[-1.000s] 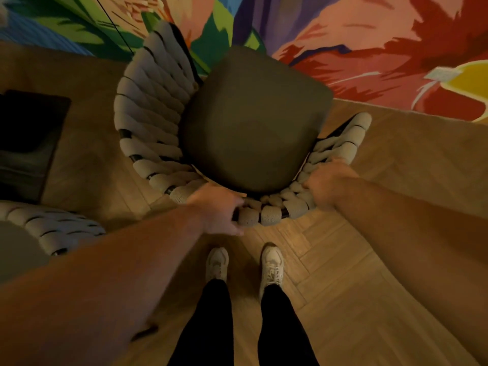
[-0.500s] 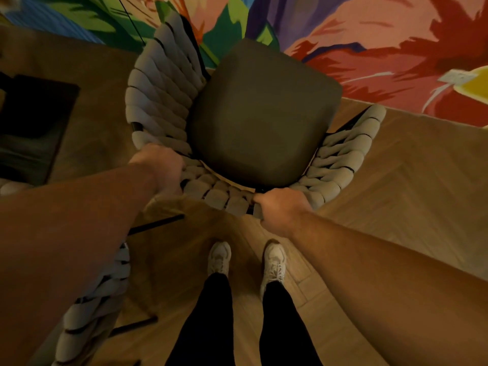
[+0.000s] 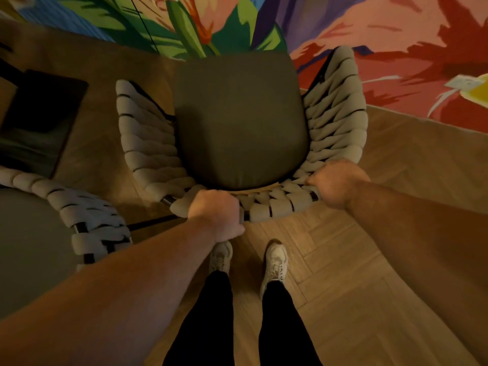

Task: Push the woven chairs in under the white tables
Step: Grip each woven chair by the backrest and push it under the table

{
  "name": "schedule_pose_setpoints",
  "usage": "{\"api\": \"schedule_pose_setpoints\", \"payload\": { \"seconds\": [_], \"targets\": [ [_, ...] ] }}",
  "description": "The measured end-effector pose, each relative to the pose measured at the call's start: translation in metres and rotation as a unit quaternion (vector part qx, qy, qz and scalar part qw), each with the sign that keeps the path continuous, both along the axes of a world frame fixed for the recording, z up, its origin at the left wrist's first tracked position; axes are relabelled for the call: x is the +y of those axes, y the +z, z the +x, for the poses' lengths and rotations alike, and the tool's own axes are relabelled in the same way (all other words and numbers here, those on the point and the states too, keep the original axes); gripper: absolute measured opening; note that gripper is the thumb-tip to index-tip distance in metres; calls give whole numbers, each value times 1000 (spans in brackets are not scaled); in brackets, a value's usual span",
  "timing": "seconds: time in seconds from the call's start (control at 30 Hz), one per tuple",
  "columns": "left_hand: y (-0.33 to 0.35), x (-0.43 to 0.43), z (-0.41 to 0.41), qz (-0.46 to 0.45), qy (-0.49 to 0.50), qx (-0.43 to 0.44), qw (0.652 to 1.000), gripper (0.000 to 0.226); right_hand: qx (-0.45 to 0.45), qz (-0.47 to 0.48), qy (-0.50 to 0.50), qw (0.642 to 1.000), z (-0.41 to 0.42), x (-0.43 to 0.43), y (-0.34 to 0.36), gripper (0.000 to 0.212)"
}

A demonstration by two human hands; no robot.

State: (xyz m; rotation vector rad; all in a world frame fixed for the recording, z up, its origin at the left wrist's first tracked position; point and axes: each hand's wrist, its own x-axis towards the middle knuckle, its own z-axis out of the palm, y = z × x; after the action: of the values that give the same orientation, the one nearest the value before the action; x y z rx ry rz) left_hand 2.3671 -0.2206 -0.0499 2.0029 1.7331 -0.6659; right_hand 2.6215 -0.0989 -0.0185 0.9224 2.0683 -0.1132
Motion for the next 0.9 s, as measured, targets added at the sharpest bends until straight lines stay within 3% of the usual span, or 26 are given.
{"api": "schedule_pose_setpoints", "payload": {
  "seconds": [0.1, 0.23, 0.3, 0.4, 0.5, 0.67, 0.9],
  "targets": [
    [2, 6, -11, -45, -41, -5, 998, 53, -25, -6, -32, 999, -10, -1, 0, 48],
    [10, 19, -59, -150, -23, 2, 988, 92, 14, -20, -39, 999, -20, -24, -10, 60],
    [9, 17, -77, -179, 14, 21, 983, 83, 38, -18, -23, 999, -16, -26, -15, 58],
    [3, 7, -80, -154, 29, 40, 987, 48, 42, -37, -12, 998, -13, -18, -15, 57],
    [3, 9, -77, -150, 38, 34, 987, 49, 30, -48, 5, 998, -17, -11, -13, 58],
    [7, 16, -79, -187, 111, -23, 976, 27, 5, -47, 48, 998, -29, 16, -6, 60],
    [1, 9, -84, -160, 217, -61, 961, 33, -20, -34, 140, 989, -75, 79, -7, 54]
  ]
}}
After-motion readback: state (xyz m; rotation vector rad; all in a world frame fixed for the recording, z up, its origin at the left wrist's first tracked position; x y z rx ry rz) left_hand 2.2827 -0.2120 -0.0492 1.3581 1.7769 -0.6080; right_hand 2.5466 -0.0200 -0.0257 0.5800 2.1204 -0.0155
